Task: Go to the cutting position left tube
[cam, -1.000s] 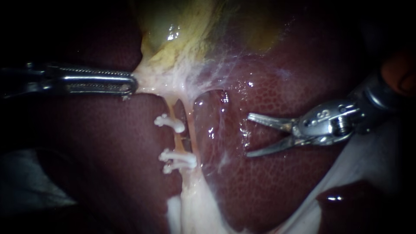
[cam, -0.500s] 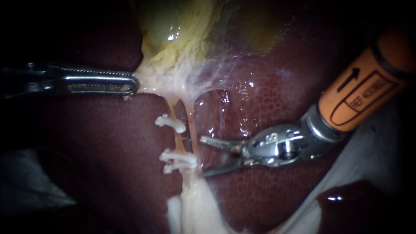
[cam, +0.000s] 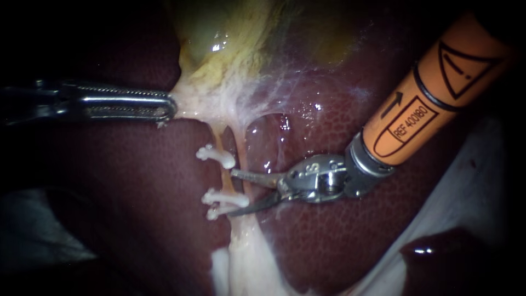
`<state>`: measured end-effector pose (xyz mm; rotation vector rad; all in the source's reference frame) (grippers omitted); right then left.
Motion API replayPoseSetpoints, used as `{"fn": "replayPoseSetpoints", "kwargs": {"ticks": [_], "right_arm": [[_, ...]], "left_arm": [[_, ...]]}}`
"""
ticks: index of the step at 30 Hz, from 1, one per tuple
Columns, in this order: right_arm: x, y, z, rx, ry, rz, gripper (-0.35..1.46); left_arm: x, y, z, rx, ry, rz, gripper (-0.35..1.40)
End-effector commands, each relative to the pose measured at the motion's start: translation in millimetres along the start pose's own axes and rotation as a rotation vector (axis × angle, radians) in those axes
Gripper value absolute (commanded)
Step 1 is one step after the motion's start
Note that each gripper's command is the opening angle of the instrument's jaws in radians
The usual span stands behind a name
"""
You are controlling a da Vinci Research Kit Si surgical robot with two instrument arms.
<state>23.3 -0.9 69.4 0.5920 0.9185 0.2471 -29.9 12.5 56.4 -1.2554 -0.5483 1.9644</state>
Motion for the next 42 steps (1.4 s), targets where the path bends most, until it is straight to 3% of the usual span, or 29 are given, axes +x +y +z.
{"fn": "replayPoseSetpoints", "kwargs": {"ticks": [1, 9, 19, 24, 34, 42], "right_arm": [[-0.1, 0.2, 0.0, 0.0, 0.0, -0.001, 1.45], [-0.5, 1.1, 0.5, 0.048, 0.025, -0.024, 1.44], [1.0, 1.7, 3.3, 0.132, 0.062, -0.064, 1.35], [1.5, 1.6, 4.8, 0.141, 0.064, -0.07, 1.34], [3.5, 1.7, 7.7, 0.149, 0.134, -0.01, 1.34], [5.0, 1.5, 9.1, 0.152, 0.154, 0.063, 1.37]], "left_arm": [[0.0, 0.0, 0.0, 0.0, 0.0, 0.0, -0.35], [0.0, 0.0, 0.0, 0.0, 0.0, 0.0, -0.35], [0.0, 0.0, 0.1, 0.0, 0.0, 0.0, -0.35], [0.0, 0.0, 0.2, 0.001, 0.001, 0.0, -0.35], [0.0, 0.1, 0.3, 0.002, 0.001, 0.0, -0.35], [0.1, 0.2, 0.4, 0.003, 0.001, 0.0, -0.35]]}}
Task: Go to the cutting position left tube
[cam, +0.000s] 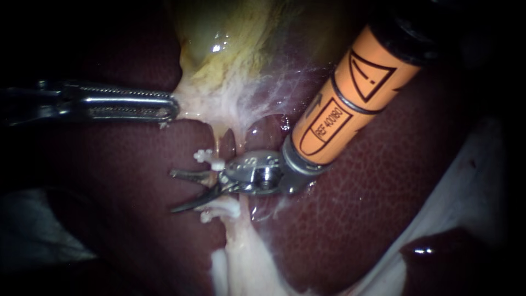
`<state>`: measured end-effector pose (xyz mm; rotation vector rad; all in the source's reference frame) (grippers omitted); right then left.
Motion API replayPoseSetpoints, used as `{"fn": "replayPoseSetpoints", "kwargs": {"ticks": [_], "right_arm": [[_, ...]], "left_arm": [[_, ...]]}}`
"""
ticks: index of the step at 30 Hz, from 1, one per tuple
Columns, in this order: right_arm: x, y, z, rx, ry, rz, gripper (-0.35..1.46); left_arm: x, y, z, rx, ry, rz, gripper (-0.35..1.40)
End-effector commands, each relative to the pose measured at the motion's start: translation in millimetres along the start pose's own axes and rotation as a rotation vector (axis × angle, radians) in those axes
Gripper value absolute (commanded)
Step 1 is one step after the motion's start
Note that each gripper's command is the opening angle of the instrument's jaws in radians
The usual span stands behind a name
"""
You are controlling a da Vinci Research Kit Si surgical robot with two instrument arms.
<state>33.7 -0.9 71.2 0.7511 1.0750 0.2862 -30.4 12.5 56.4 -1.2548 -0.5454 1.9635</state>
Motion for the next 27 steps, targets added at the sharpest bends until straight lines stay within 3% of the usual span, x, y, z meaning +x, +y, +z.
{"fn": "replayPoseSetpoints", "kwargs": {"ticks": [1, 15, 27], "right_arm": [[0.1, -0.1, 0.1, 0.001, 0.002, 0.004, 1.39], [3.0, -2.9, -0.3, 0.025, 0.043, 0.071, 1.44], [2.7, -2.6, -0.2, 0.026, 0.042, 0.081, 1.44]], "left_arm": [[0.0, 0.0, 0.0, 0.0, 0.0, 0.0, -0.35], [0.0, 0.0, -0.1, 0.0, 0.0, 0.0, -0.35], [0.0, 0.0, 0.0, 0.0, 0.0, 0.0, -0.35]]}}
